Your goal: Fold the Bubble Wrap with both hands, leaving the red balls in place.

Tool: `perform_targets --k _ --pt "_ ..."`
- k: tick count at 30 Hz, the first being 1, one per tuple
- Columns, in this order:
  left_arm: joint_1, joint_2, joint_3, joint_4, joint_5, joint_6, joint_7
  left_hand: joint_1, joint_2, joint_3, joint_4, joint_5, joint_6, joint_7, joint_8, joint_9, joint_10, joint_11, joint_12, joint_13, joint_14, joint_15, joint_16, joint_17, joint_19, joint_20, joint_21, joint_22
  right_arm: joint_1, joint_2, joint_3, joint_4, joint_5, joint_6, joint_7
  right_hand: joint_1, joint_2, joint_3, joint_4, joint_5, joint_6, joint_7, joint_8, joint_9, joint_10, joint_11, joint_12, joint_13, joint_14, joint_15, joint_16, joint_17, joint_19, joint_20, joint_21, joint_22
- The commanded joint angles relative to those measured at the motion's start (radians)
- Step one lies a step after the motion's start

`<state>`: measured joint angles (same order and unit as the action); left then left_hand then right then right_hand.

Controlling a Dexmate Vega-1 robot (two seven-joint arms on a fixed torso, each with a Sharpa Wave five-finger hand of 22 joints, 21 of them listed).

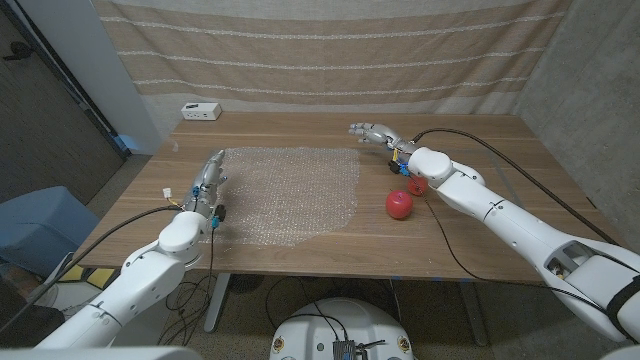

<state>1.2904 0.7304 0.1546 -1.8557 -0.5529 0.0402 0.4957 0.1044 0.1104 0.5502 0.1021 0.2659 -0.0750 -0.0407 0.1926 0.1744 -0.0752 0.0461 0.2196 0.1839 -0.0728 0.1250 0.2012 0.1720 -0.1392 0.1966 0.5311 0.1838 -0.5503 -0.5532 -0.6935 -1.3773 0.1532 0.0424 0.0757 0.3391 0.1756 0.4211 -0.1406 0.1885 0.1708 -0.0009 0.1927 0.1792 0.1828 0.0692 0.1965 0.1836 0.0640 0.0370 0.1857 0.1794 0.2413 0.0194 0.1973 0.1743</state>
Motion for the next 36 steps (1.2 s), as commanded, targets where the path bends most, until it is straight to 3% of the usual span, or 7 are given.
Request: perform_targets --k 1,14,23,36 --pt "0.129 0.009 -0.073 -0.142 0.011 0.103 0.11 0.021 0.003 0.003 -0.014 -0.005 0.004 0.004 0.001 0.002 0.001 -0.003 0.005 0.004 0.007 0.001 -0.004 0.003 0.008 0.003 0.0 0.004 0.049 0.019 -0.056 0.034 -0.101 -0.008 0.029 0.015 0.001 0.011 0.0 -0.002 0.009 -0.002 0.005 0.002 0.009 -0.002 0.004 0.004 0.006 -0.01 0.009 0.003 0.006 -0.008 0.005 0.003" --pt "0.218 -0.017 -0.127 -0.247 0.023 0.191 0.178 0.041 0.001 0.009 -0.033 -0.014 0.005 0.006 -0.001 0.002 0.001 -0.002 0.001 0.004 0.011 0.003 -0.007 0.003 0.008 0.002 -0.005 0.004 0.08 0.031 -0.107 0.057 -0.178 -0.008 0.058 0.025 0.002 0.016 0.001 -0.004 0.02 -0.003 0.006 0.002 0.016 -0.002 0.005 0.004 0.007 -0.016 0.01 0.004 0.007 -0.011 0.005 0.002" --pt "0.259 -0.042 -0.157 -0.291 0.031 0.235 0.209 0.049 0.001 0.011 -0.04 -0.019 0.005 0.008 -0.002 0.002 0.001 0.003 0.0 0.005 0.009 0.005 -0.009 0.003 0.009 0.001 -0.007 0.004 0.121 0.047 -0.168 0.058 -0.304 -0.041 0.046 0.026 0.01 0.02 0.012 -0.007 0.038 -0.012 0.01 0.003 0.025 -0.008 0.007 0.005 0.009 -0.027 0.013 0.007 0.004 -0.012 0.004 0.003" --pt "0.321 -0.078 -0.212 -0.35 0.027 0.317 0.245 0.059 0.0 0.013 -0.049 -0.027 0.007 0.011 -0.003 0.003 0.008 0.007 0.001 0.005 0.015 0.006 -0.008 0.004 0.015 -0.002 -0.008 0.005 0.165 0.07 -0.25 0.066 -0.508 -0.097 -0.006 0.043 0.017 0.036 0.027 -0.007 0.099 -0.026 0.023 0.003 0.055 -0.021 0.013 0.005 0.005 -0.049 0.014 0.009 -0.005 0.007 0.002 0.003"
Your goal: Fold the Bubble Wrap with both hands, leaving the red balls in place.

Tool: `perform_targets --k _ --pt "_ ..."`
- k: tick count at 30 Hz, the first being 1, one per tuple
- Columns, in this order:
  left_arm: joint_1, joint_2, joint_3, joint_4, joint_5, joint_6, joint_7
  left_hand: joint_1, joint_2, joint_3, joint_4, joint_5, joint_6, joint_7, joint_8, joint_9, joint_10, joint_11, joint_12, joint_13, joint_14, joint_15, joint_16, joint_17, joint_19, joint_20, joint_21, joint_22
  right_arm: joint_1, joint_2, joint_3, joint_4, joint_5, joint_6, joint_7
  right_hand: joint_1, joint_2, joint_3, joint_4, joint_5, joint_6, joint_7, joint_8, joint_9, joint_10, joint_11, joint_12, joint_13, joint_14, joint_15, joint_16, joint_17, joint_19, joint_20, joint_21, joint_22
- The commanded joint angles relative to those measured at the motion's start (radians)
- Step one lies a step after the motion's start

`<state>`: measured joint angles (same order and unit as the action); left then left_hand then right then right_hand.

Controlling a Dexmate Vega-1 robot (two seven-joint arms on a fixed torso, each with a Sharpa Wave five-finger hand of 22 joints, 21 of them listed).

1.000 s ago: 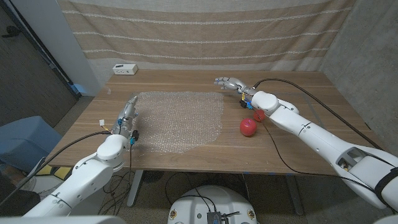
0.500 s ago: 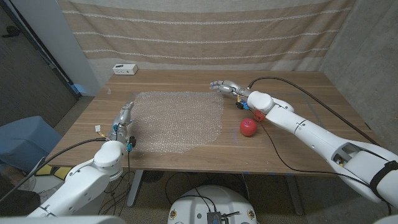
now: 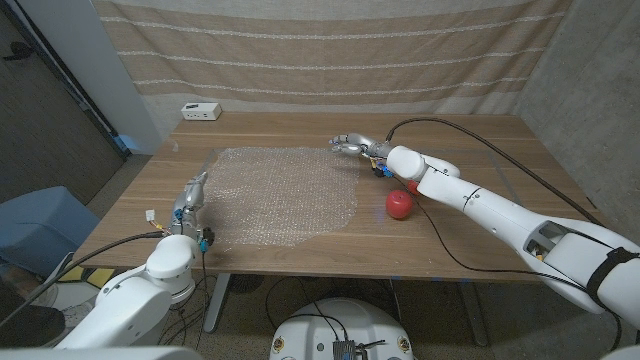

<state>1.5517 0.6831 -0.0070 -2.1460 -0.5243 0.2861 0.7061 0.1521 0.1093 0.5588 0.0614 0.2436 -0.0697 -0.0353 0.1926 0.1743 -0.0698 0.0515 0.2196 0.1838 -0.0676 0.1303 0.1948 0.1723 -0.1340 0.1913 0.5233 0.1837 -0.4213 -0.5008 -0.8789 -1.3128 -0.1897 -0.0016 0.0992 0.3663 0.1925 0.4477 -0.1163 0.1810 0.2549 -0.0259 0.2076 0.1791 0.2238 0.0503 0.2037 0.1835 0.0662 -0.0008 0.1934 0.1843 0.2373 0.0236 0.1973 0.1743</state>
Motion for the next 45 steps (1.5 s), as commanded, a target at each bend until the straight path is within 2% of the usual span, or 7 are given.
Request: perform_targets --k 1,15,24,31,37,40,45 --pt "0.065 -0.033 -0.056 -0.065 -0.003 0.082 0.037 0.012 0.001 0.004 -0.009 -0.005 0.002 0.006 -0.003 0.003 0.004 0.0 0.001 0.005 0.01 0.001 -0.002 0.003 0.01 0.003 -0.001 0.005 0.039 0.019 -0.07 0.0 -0.178 -0.059 -0.031 0.017 0.0 0.01 0.003 0.0 0.017 -0.002 0.008 0.004 0.014 -0.003 0.006 0.005 0.003 -0.012 0.006 0.004 -0.001 0.003 0.002 0.003" --pt "0.111 -0.089 -0.077 -0.2 0.005 0.313 0.181 0.024 -0.001 0.006 -0.021 -0.016 0.004 0.005 -0.004 0.003 0.008 0.0 0.0 0.006 0.031 0.0 0.004 0.004 0.016 0.002 -0.003 0.006 0.062 0.041 -0.11 0.046 -0.257 -0.092 -0.025 0.038 -0.001 0.024 0.006 0.001 0.059 -0.011 0.012 0.004 0.04 -0.014 0.01 0.005 0.016 -0.026 0.011 0.002 0.003 0.009 0.005 0.003" --pt "0.038 -0.199 -0.053 -0.307 0.001 0.67 0.393 0.124 -0.019 0.031 -0.131 -0.06 0.04 -0.002 0.002 0.003 0.083 -0.013 0.013 0.006 0.116 -0.018 0.012 0.003 0.121 0.019 0.015 0.006 0.085 0.068 -0.123 0.127 -0.243 -0.065 -0.01 0.042 -0.001 0.027 0.008 0.001 0.056 -0.014 0.007 0.004 0.035 -0.018 0.006 0.005 0.018 -0.027 0.011 0.003 0.006 0.005 0.006 0.003" --pt "-0.02 -0.327 -0.05 -0.345 0.073 0.88 0.411 0.156 -0.047 0.025 -0.179 -0.071 0.055 -0.007 0.003 0.004 0.111 -0.003 0.016 0.008 0.172 -0.031 0.02 0.004 0.185 0.02 0.028 0.007 0.089 0.072 -0.124 0.147 -0.23 -0.055 -0.007 0.045 -0.002 0.029 0.01 0.001 0.054 -0.013 0.004 0.005 0.033 -0.017 0.004 0.005 0.019 -0.026 0.011 0.003 0.009 0.0 0.007 0.003" --pt "0.006 -0.357 -0.053 -0.326 0.109 0.797 0.375 0.181 -0.056 0.022 -0.206 -0.071 0.089 0.005 0.01 0.005 0.136 0.004 0.019 0.01 0.215 -0.026 0.024 0.004 0.241 0.022 0.04 0.008 0.091 0.07 -0.125 0.15 -0.227 -0.054 -0.006 0.047 -0.002 0.029 0.012 0.001 0.055 -0.013 0.002 0.005 0.032 -0.017 0.002 0.005 0.019 -0.025 0.011 0.003 0.011 -0.005 0.008 0.003" --pt "0.046 -0.368 -0.055 -0.3 0.132 0.654 0.345 0.199 -0.053 0.023 -0.216 -0.069 0.107 0.018 0.012 0.007 0.163 0.013 0.026 0.011 0.234 -0.016 0.024 0.004 0.272 0.022 0.046 0.007 0.095 0.071 -0.128 0.156 -0.228 -0.055 -0.005 0.047 -0.002 0.03 0.013 0.0 0.056 -0.013 0.001 0.005 0.032 -0.017 0.002 0.005 0.02 -0.025 0.011 0.004 0.012 -0.009 0.008 0.003" --pt "0.111 -0.407 -0.074 -0.248 0.132 0.375 0.278 0.236 -0.043 0.026 -0.226 -0.062 0.137 0.055 0.014 0.01 0.223 0.073 0.039 0.013 0.285 0.01 0.027 0.003 0.313 0.023 0.045 0.003 0.107 0.082 -0.135 0.18 -0.227 -0.049 -0.001 0.049 -0.003 0.03 0.015 0.0 0.056 -0.013 0.0 0.005 0.031 -0.016 0.001 0.005 0.019 -0.025 0.011 0.004 0.013 -0.012 0.008 0.003"
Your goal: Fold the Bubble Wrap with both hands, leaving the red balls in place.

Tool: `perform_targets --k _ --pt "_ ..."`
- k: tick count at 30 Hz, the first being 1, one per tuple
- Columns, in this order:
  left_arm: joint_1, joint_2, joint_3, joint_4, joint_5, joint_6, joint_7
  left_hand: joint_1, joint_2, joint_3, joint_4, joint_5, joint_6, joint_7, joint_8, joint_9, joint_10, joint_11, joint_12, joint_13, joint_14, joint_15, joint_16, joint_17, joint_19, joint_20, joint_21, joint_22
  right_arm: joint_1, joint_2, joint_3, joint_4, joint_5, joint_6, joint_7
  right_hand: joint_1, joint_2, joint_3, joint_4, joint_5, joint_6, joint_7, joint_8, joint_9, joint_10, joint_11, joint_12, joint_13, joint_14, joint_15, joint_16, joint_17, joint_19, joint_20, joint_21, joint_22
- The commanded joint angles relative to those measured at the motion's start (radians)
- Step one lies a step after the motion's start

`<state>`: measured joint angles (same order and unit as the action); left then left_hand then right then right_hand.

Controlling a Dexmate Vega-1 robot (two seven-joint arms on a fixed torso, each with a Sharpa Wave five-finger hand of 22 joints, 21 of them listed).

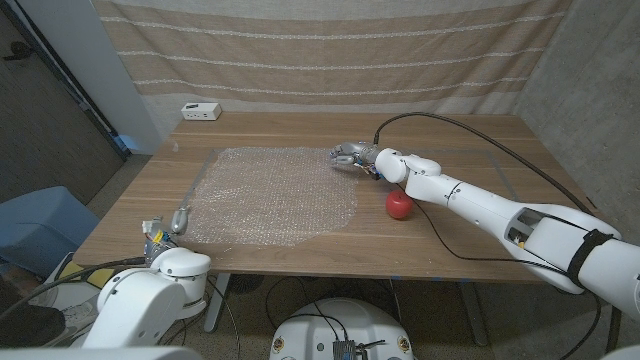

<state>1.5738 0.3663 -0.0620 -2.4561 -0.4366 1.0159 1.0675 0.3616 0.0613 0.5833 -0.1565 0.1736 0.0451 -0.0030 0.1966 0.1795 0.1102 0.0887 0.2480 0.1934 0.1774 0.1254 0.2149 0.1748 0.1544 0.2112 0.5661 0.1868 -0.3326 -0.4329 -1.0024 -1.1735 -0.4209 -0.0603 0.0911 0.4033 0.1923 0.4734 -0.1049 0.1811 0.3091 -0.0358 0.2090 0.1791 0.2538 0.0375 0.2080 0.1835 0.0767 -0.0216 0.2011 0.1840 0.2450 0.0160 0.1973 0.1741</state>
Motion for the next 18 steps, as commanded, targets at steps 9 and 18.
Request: perform_targets --k 9,18 --pt "0.109 -0.125 -0.003 0.124 0.095 -0.628 -0.077 0.073 0.027 0.014 -0.016 0.017 -0.005 0.036 -0.004 0.007 0.039 0.027 -0.003 0.004 0.04 0.006 -0.009 0.0 0.058 0.002 0.001 -0.002 0.035 0.039 -0.025 0.094 0.01 0.026 0.006 0.014 -0.003 0.006 0.007 0.0 0.003 -0.001 -0.004 0.005 0.002 -0.003 -0.004 0.005 0.01 -0.004 0.004 0.005 0.008 -0.01 0.009 0.003" --pt "0.099 -0.161 0.005 0.271 0.028 -1.079 -0.255 0.132 0.055 0.033 -0.022 0.021 -0.018 0.016 -0.005 0.008 0.038 0.009 -0.012 0.005 0.04 0.0 -0.017 -0.002 0.064 -0.004 -0.01 -0.004 0.049 0.055 -0.035 0.137 0.02 0.035 0.006 0.016 -0.003 0.006 0.009 0.0 0.003 -0.001 -0.006 0.005 0.002 -0.002 -0.005 0.005 0.008 -0.003 0.003 0.005 0.008 -0.014 0.009 0.003"
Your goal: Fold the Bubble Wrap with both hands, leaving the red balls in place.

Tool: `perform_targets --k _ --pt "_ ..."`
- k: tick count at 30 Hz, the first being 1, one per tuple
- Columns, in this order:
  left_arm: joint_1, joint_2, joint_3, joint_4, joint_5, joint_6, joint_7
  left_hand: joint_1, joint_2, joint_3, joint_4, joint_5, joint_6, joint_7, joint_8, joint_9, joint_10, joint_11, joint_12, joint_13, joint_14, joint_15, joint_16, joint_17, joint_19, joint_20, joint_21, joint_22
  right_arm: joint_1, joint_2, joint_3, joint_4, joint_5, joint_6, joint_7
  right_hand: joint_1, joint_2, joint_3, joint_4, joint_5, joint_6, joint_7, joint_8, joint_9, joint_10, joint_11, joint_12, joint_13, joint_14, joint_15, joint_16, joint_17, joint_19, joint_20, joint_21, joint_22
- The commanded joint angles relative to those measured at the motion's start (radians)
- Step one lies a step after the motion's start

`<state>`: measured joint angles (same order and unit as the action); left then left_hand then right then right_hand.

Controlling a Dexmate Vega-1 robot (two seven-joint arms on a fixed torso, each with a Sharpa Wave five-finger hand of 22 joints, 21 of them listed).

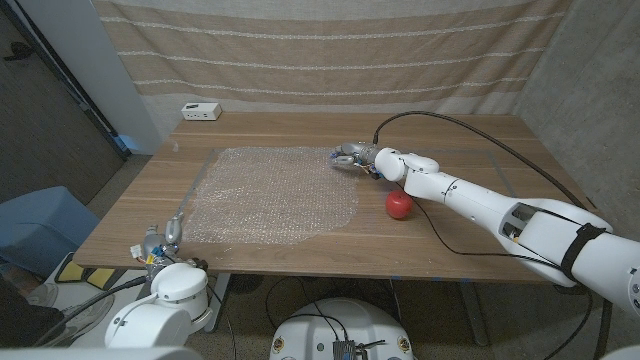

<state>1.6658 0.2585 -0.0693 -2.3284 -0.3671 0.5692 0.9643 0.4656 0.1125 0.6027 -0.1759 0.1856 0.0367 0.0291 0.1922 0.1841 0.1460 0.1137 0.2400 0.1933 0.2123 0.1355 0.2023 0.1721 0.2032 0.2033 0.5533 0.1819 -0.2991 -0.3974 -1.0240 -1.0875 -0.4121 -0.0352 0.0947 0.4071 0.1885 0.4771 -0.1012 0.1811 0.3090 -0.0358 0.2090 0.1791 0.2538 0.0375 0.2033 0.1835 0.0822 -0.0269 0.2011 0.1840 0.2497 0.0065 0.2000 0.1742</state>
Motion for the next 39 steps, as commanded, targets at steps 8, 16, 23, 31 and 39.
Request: perform_targets --k 8,16,23,31,39 --pt "-0.02 -0.036 -0.014 0.14 -0.276 -0.663 -0.272 0.181 -0.036 0.015 -0.015 0.011 0.017 -0.082 0.01 0.004 0.034 -0.051 -0.008 0.005 0.079 -0.039 -0.004 -0.002 0.194 -0.018 0.041 -0.002 0.017 0.019 -0.016 0.064 0.02 0.017 -0.002 0.013 0.0 0.003 0.007 -0.001 0.004 0.0 -0.007 0.006 0.002 -0.002 -0.001 0.006 0.003 0.002 0.003 0.005 0.004 -0.006 0.006 0.003" --pt "-0.057 0.008 -0.005 0.111 -0.378 -0.564 -0.195 0.394 -0.104 -0.015 -0.012 0.011 0.045 -0.036 0.014 0.006 0.105 -0.069 0.002 0.008 0.202 -0.095 0.009 0.0 0.371 -0.095 0.079 -0.004 0.01 0.004 -0.011 0.047 0.025 0.011 -0.005 0.015 0.0 0.004 0.008 -0.001 0.005 0.001 -0.008 0.006 0.003 -0.001 -0.002 0.006 0.005 0.002 0.004 0.005 0.006 -0.009 0.007 0.003" --pt "-0.071 0.05 -0.029 0.062 -0.528 -0.446 -0.126 0.404 -0.175 -0.104 0.017 -0.008 -0.008 0.005 -0.007 0.007 0.107 -0.045 -0.009 0.012 0.253 -0.084 0.006 0.004 0.422 -0.089 0.086 -0.004 0.005 -0.005 -0.005 0.04 0.033 0.024 -0.006 0.019 -0.003 0.004 0.007 -0.001 0.007 0.003 -0.009 0.006 0.006 0.0 -0.001 0.006 0.008 0.002 0.004 0.004 0.01 -0.011 0.008 0.003" --pt "-0.056 0.134 -0.085 0.014 -0.762 -0.301 -0.087 0.3 -0.166 -0.211 0.075 -0.016 -0.272 0.048 -0.026 0.002 0.171 0.037 0.002 0.011 0.305 -0.017 0.011 0.008 0.412 -0.01 0.036 -0.006 -0.007 -0.021 0.016 0.034 0.048 0.083 -0.038 0.026 -0.007 0.005 0.003 0.0 0.018 0.006 -0.007 0.006 0.013 0.004 0.0 0.006 0.026 -0.002 0.009 0.002 0.022 -0.016 0.012 0.003" --pt "-0.029 0.175 -0.12 0.024 -0.938 -0.301 -0.14 0.207 -0.151 -0.25 0.105 -0.012 -0.397 0.081 -0.01 0.001 0.154 0.1 -0.034 0.004 0.198 0.057 -0.027 0.0 0.29 0.016 -0.075 -0.011 -0.013 -0.022 0.027 0.041 0.049 0.121 -0.062 0.033 -0.009 0.006 0.0 0.001 0.029 0.009 -0.007 0.006 0.025 0.006 0.003 0.006 0.042 -0.001 0.012 0.002 0.037 -0.021 0.016 0.003"
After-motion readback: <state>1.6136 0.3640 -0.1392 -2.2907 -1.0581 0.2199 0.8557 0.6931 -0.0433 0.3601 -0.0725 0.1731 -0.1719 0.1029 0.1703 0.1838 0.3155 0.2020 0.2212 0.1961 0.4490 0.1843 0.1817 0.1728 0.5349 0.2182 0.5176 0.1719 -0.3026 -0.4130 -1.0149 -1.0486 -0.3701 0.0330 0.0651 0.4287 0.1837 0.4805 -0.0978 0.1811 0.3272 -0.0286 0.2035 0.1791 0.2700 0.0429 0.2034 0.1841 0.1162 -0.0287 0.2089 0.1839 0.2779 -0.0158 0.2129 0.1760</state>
